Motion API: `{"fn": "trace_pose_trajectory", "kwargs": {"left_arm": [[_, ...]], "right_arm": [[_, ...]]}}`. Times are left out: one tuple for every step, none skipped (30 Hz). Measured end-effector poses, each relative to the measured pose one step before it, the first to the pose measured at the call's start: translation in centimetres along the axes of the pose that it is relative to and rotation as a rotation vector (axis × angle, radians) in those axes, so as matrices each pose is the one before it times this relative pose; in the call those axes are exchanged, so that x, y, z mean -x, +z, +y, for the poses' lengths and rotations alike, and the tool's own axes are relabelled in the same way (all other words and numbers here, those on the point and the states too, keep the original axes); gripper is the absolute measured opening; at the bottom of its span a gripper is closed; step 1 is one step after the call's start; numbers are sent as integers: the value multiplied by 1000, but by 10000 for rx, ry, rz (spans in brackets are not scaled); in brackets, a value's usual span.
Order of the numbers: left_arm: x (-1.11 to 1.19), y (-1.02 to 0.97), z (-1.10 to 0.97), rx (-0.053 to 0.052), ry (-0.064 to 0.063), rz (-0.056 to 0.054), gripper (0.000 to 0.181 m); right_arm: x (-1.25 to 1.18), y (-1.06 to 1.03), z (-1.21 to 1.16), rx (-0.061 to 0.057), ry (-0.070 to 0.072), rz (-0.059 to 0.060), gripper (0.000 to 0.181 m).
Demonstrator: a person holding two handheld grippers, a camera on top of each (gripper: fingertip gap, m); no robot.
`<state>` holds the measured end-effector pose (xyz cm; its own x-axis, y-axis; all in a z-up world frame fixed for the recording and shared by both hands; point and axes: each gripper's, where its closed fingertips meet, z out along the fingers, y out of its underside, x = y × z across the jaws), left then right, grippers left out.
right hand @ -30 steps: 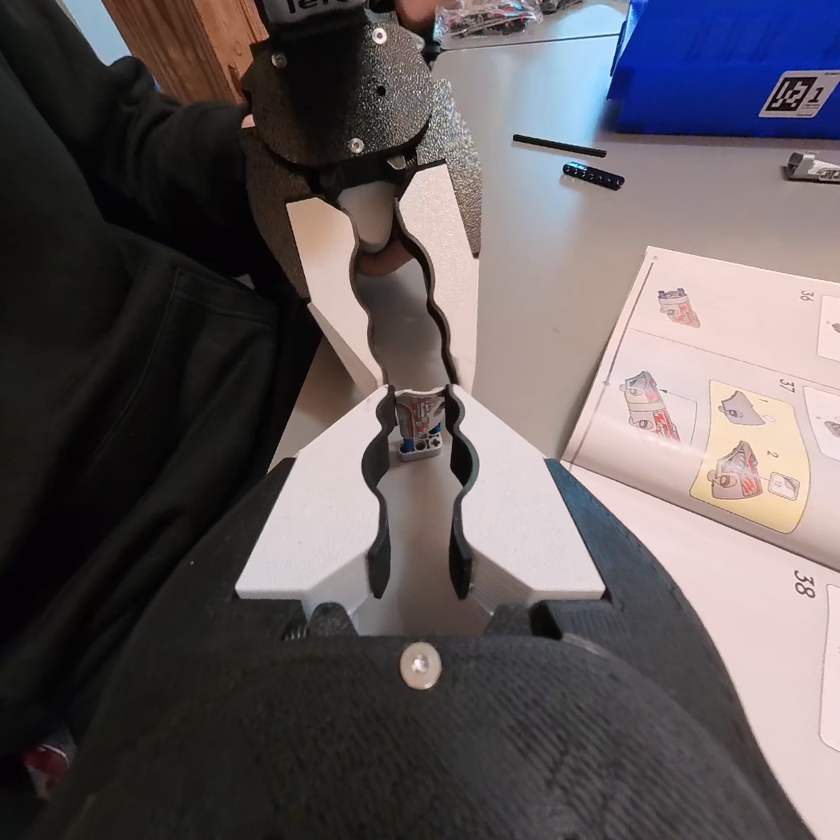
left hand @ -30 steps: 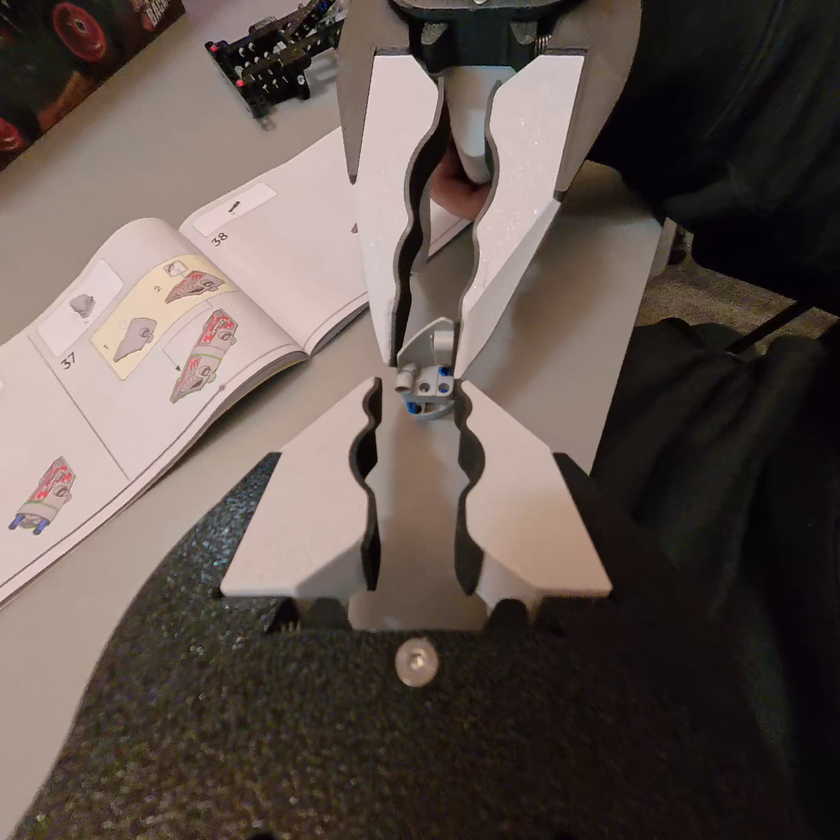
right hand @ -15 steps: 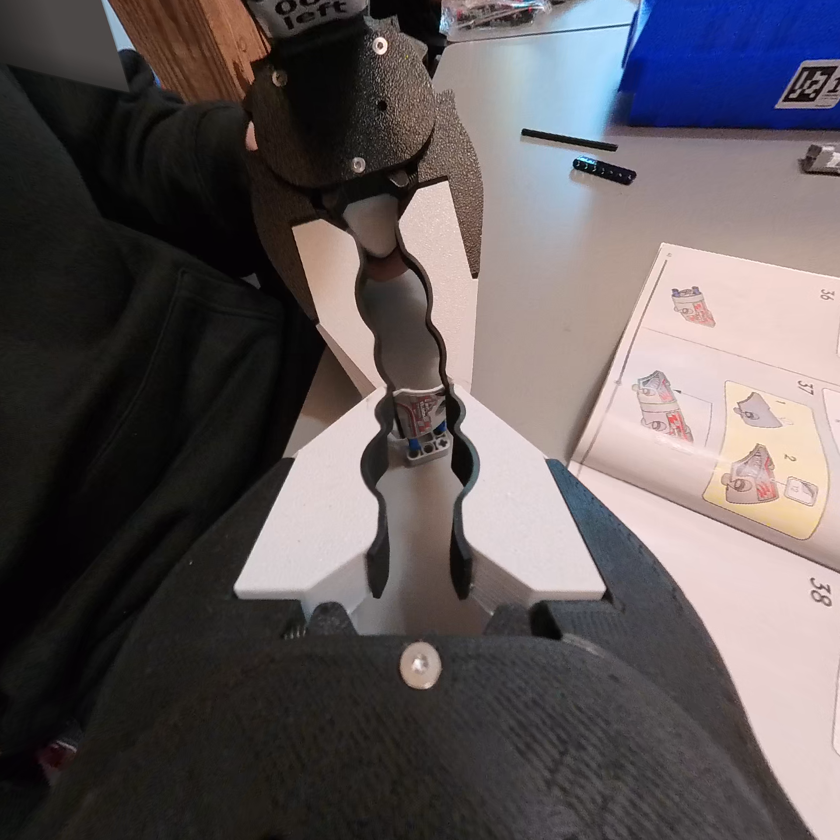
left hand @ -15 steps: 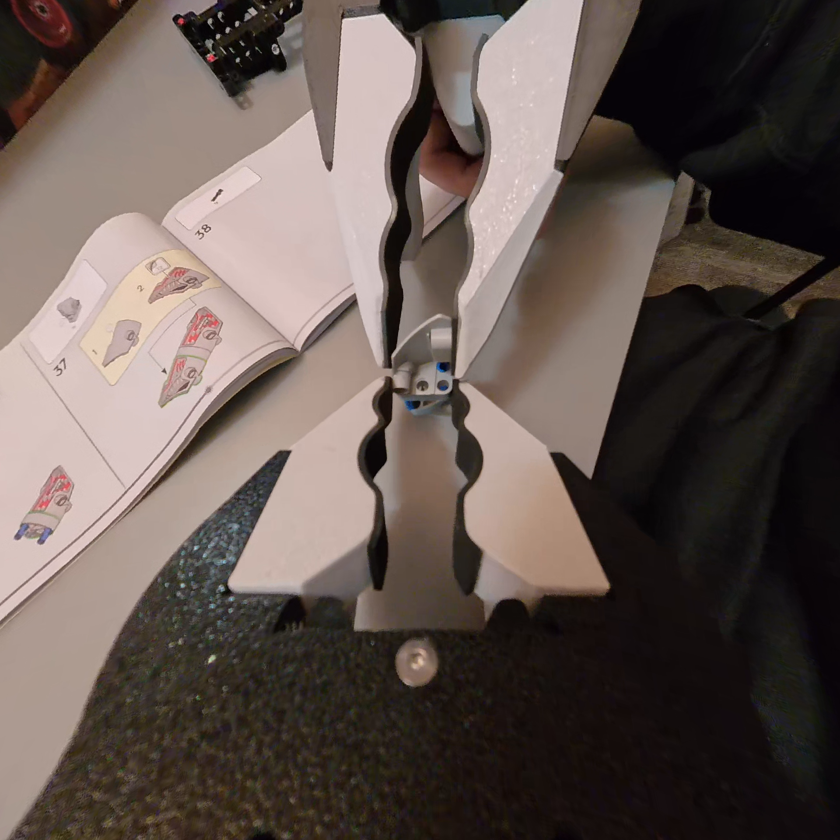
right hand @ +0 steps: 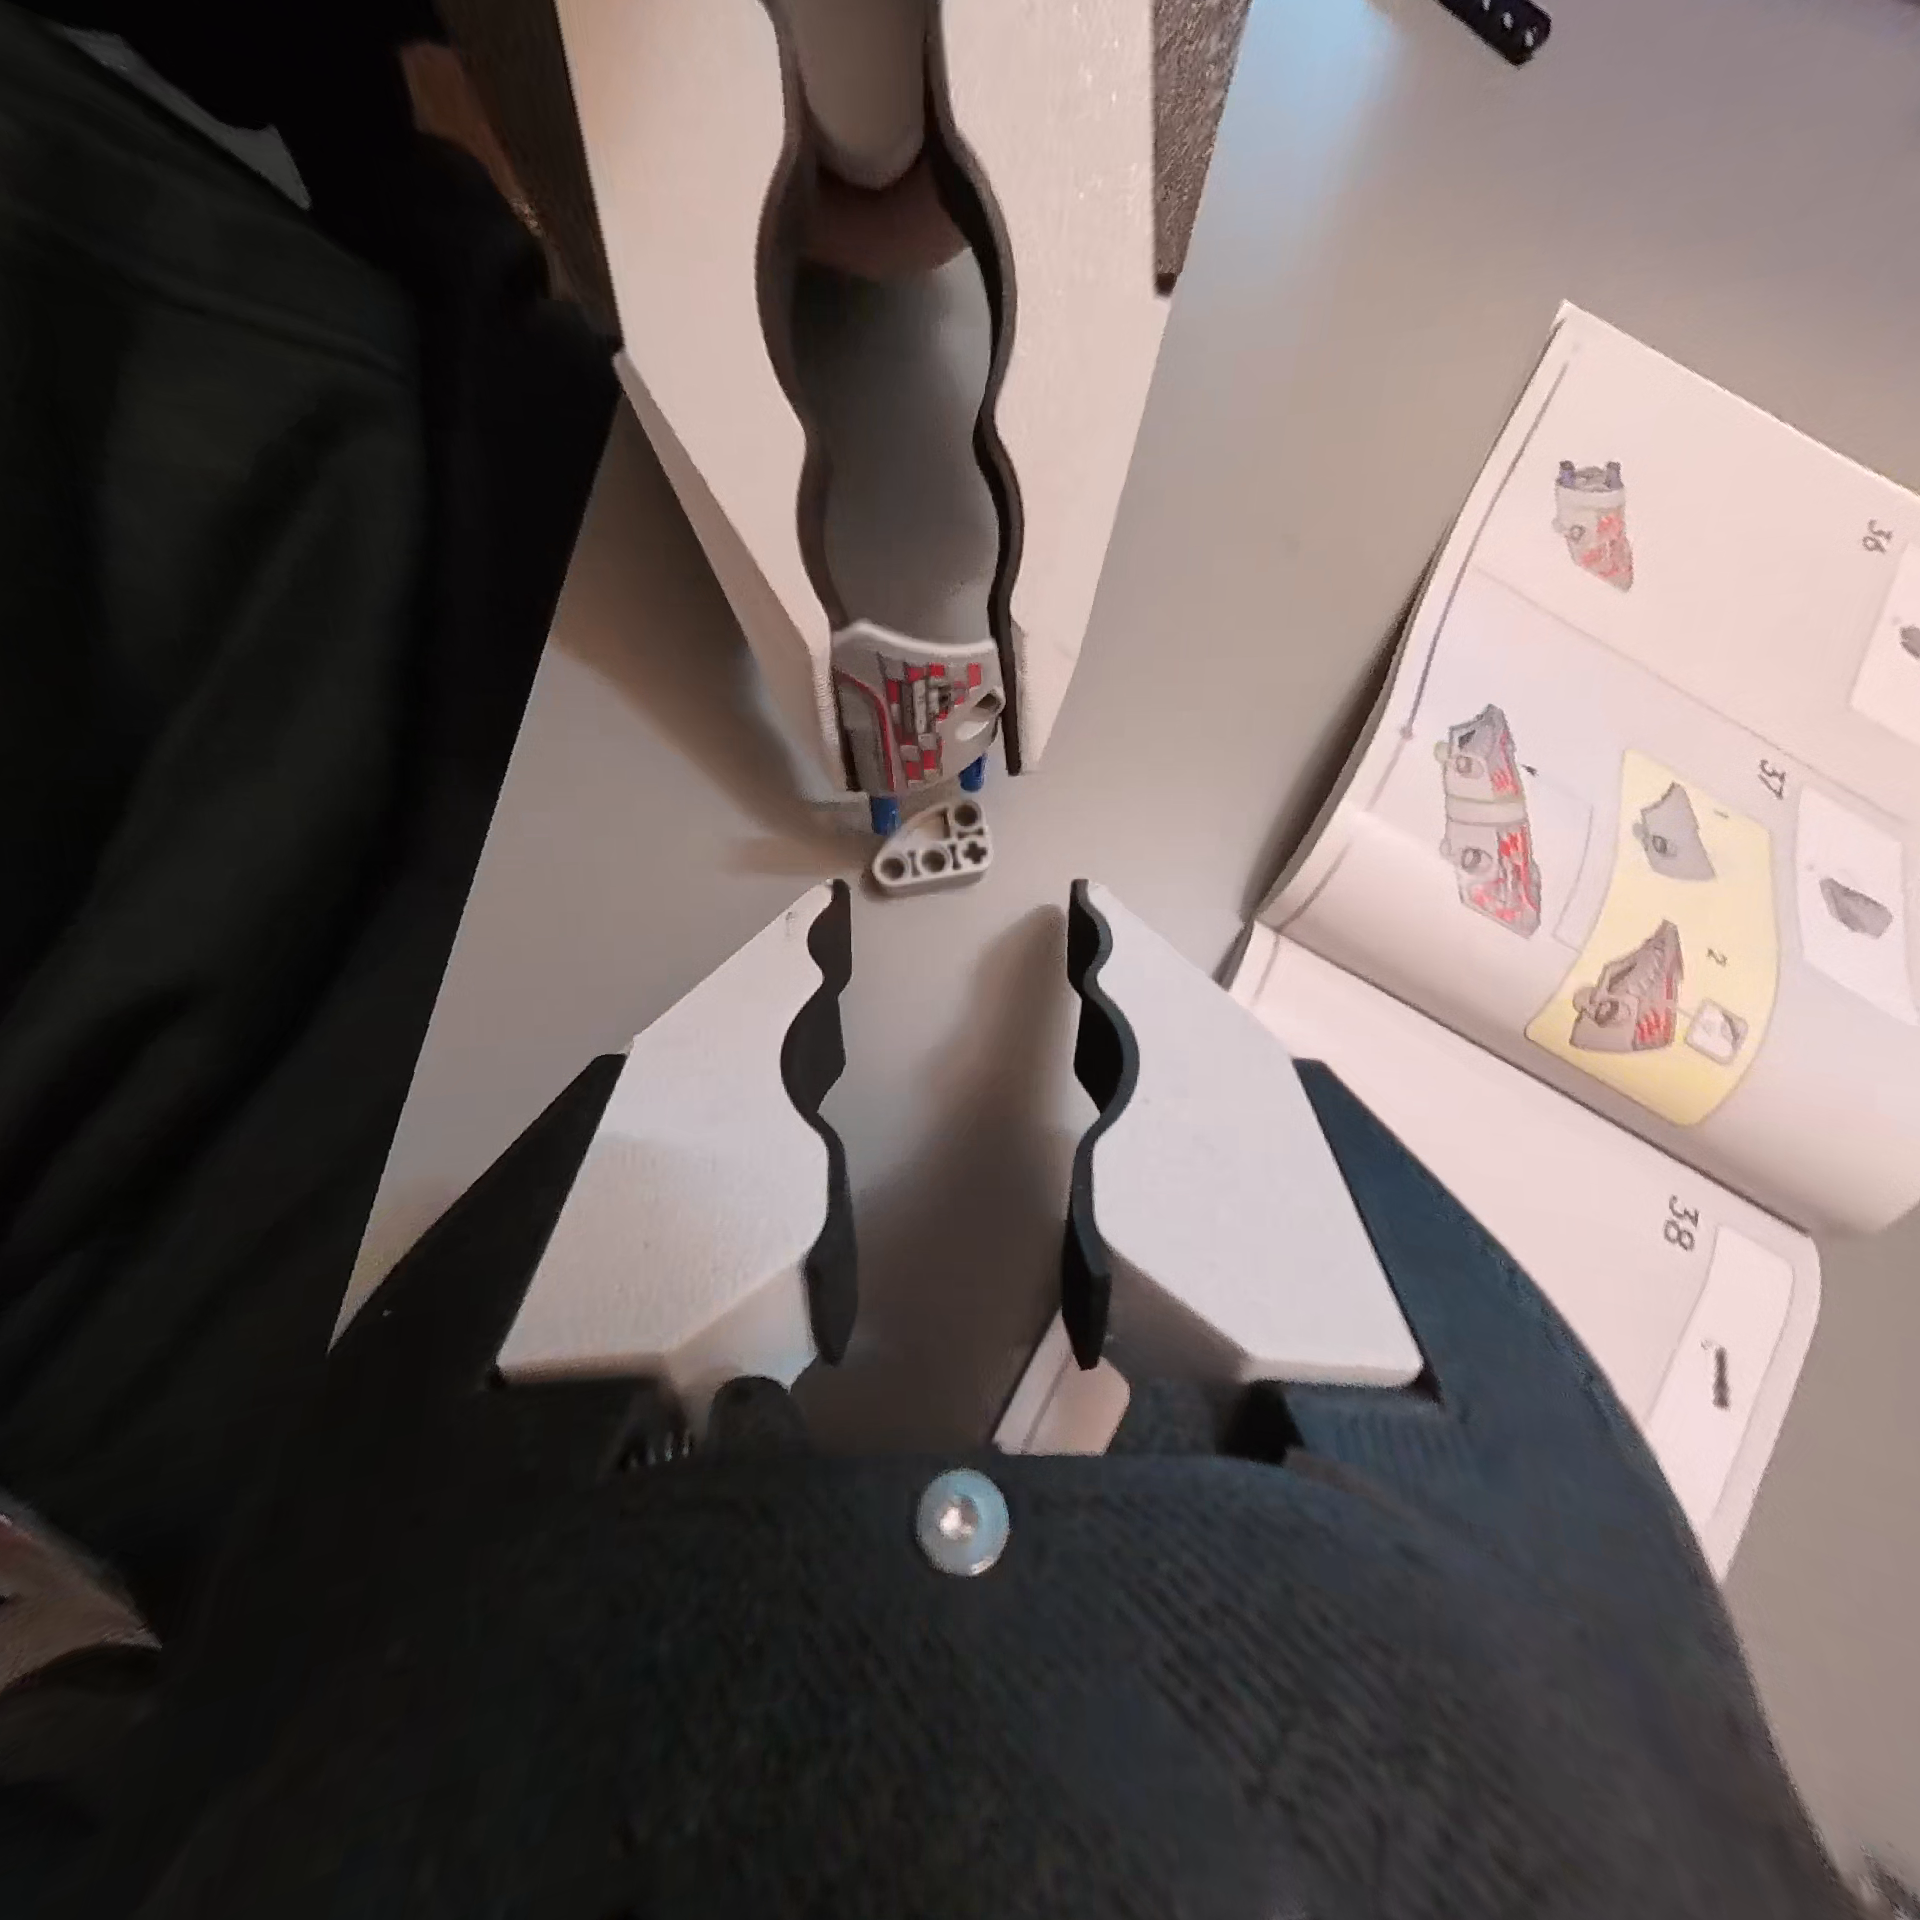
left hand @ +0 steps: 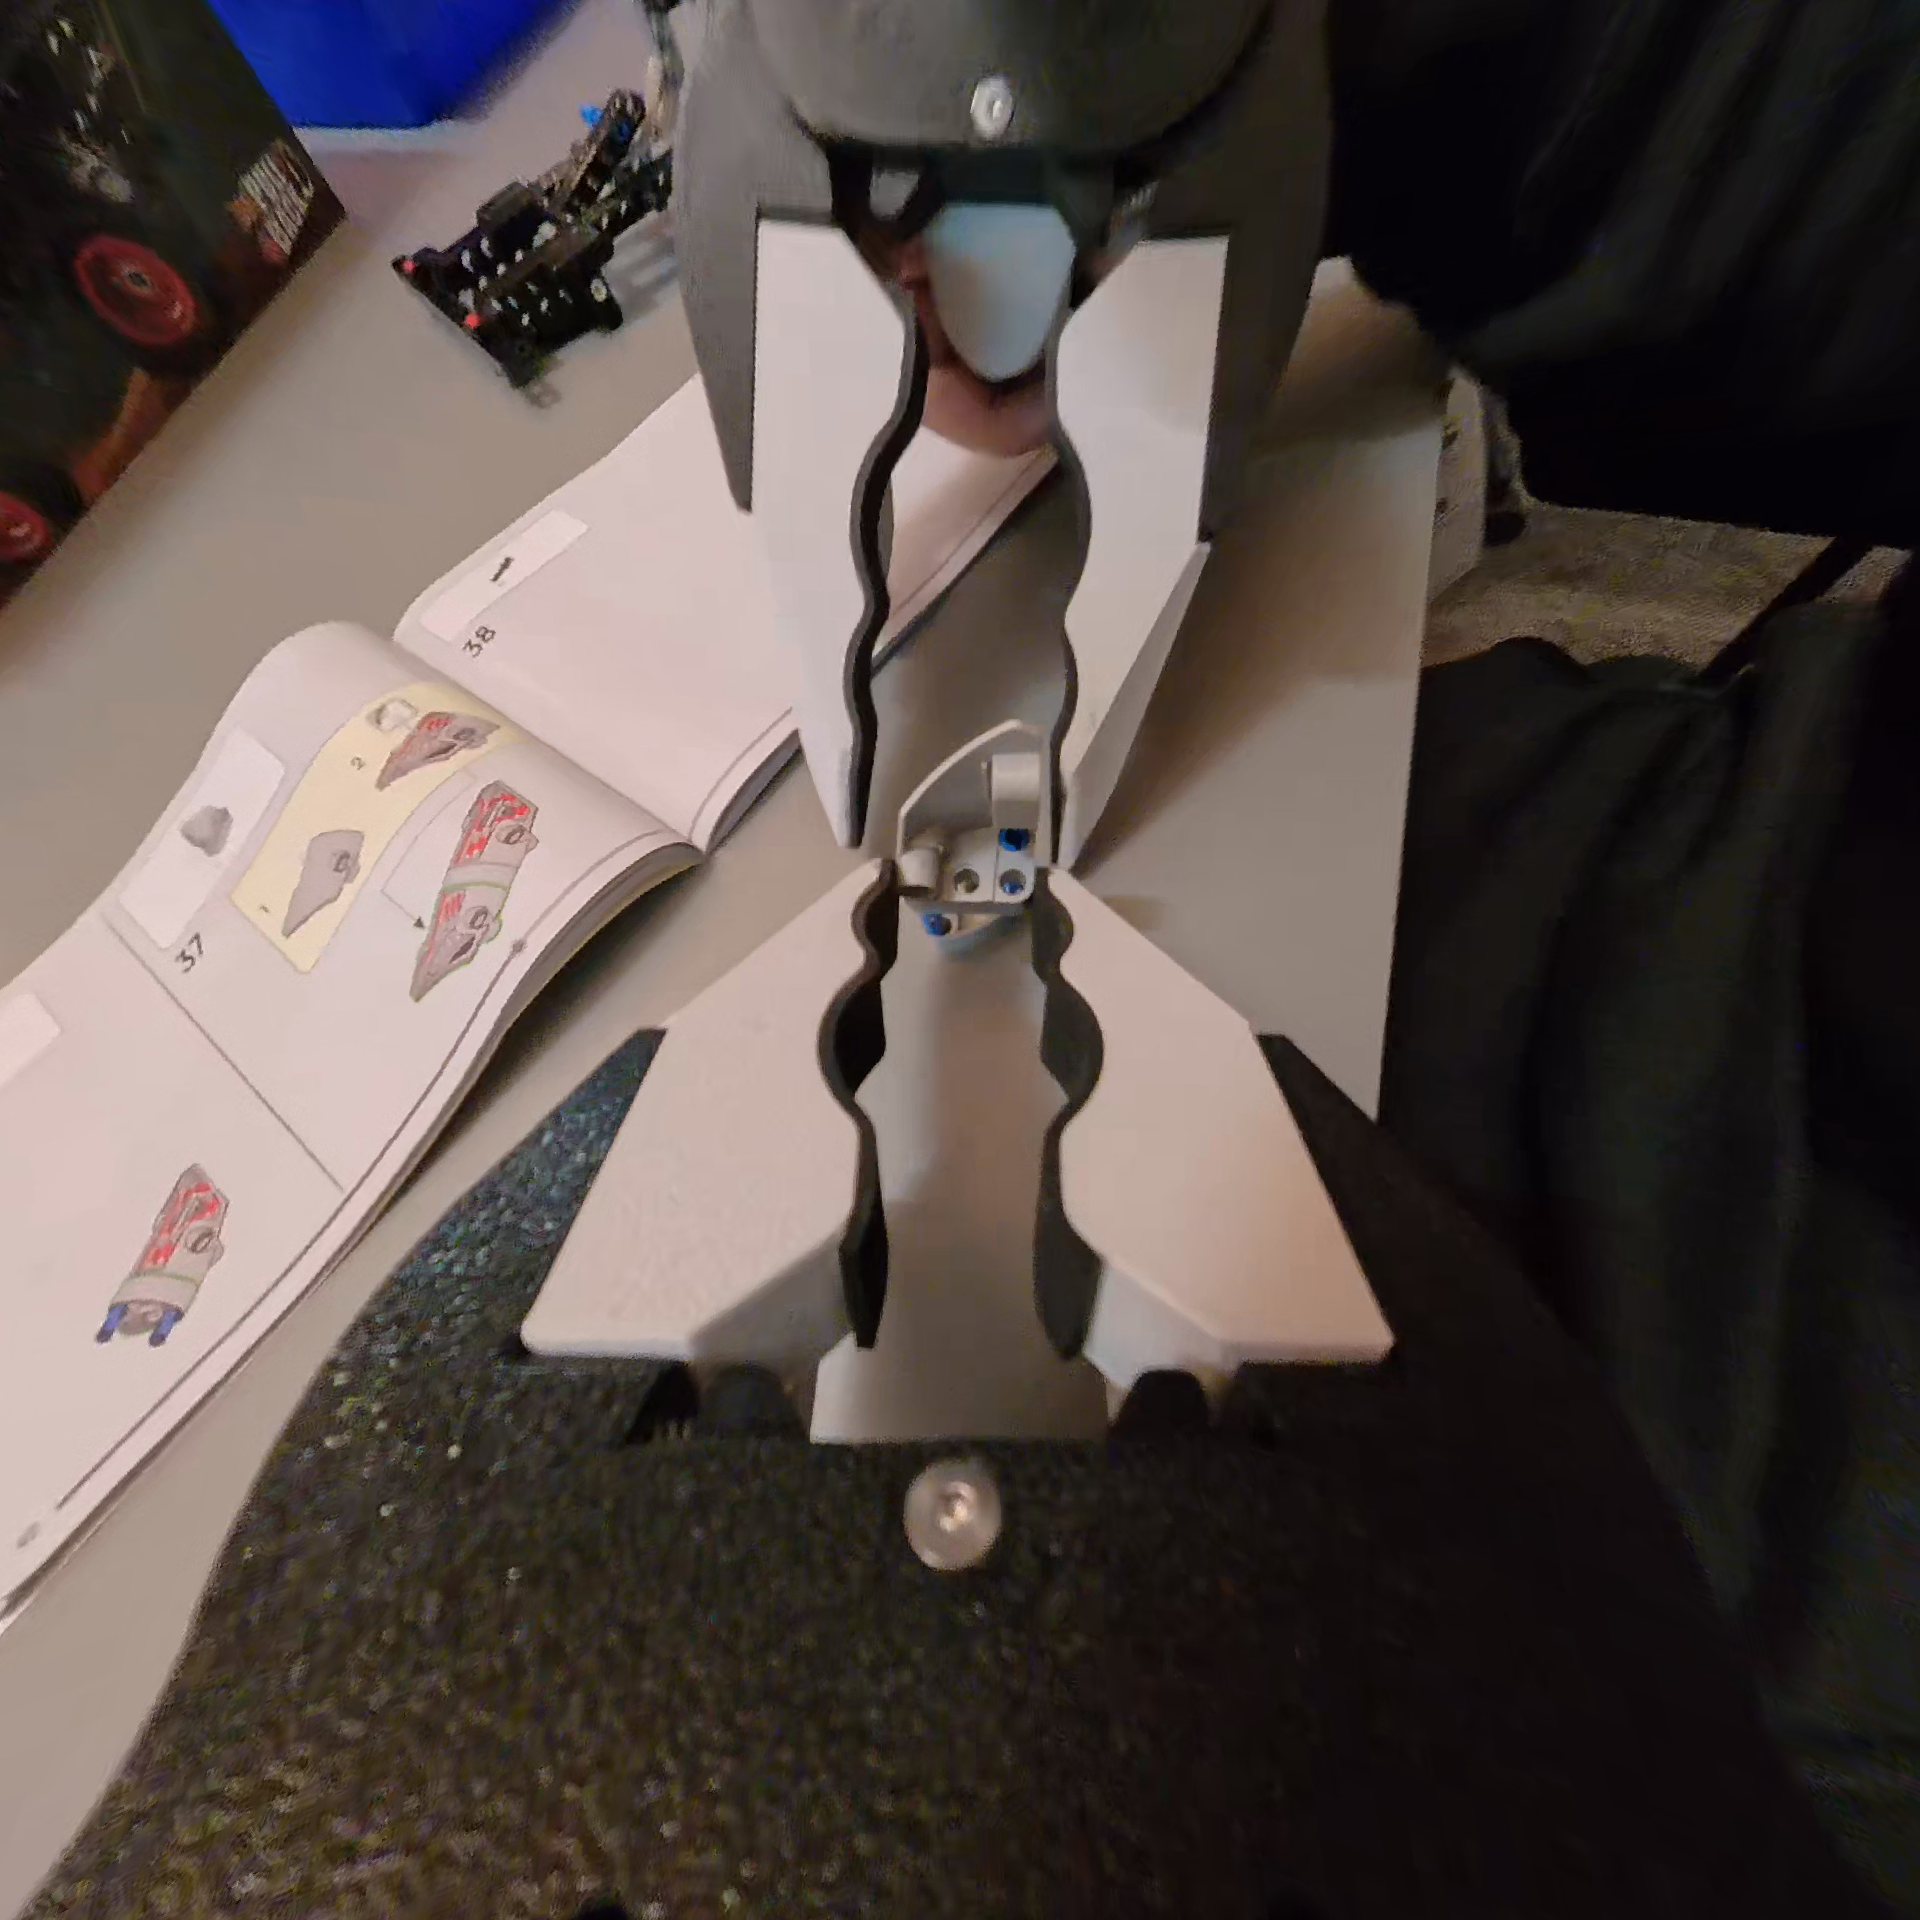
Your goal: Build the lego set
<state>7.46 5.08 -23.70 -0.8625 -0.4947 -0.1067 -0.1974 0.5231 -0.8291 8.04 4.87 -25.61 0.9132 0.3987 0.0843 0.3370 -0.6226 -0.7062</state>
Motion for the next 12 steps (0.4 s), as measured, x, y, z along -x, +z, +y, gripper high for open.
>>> {"fn": "trace_pose_trajectory", "kwargs": {"left_arm": [[157,-312,-118,-145,2,-12,22],[162,-325,-141,-180,70,3,22],[62,-280,-184,-232,119,82,22],[44,-206,-149,-214,124,102,22],[-13,-101,12,-120,126,161,23],[-61,-51,101,-30,81,196,23],[-9,-31,-13,-42,34,144,23],[-65,-54,-202,-146,110,152,23],[-165,-44,-226,-163,163,193,23],[-174,-22,-86,-66,97,201,23],[-152,-9,3,-9,56,180,23],[-195,-24,-89,-83,106,177,23]], "right_arm": [[110,279,22,41,-20,-107,39],[19,199,-159,-79,48,-68,39],[10,133,-148,-88,13,-29,38],[80,103,-36,-41,-21,-37,36],[118,97,-77,-69,32,-49,34],[142,146,-131,-100,102,-57,31],[222,214,-189,-128,139,-87,32],[228,233,-199,-136,170,-63,33],[209,124,-100,-17,102,-23,34],[266,-83,74,74,43,4,36],[417,-347,306,157,-138,-87,37],[144,-542,415,152,-185,51,40]]}}
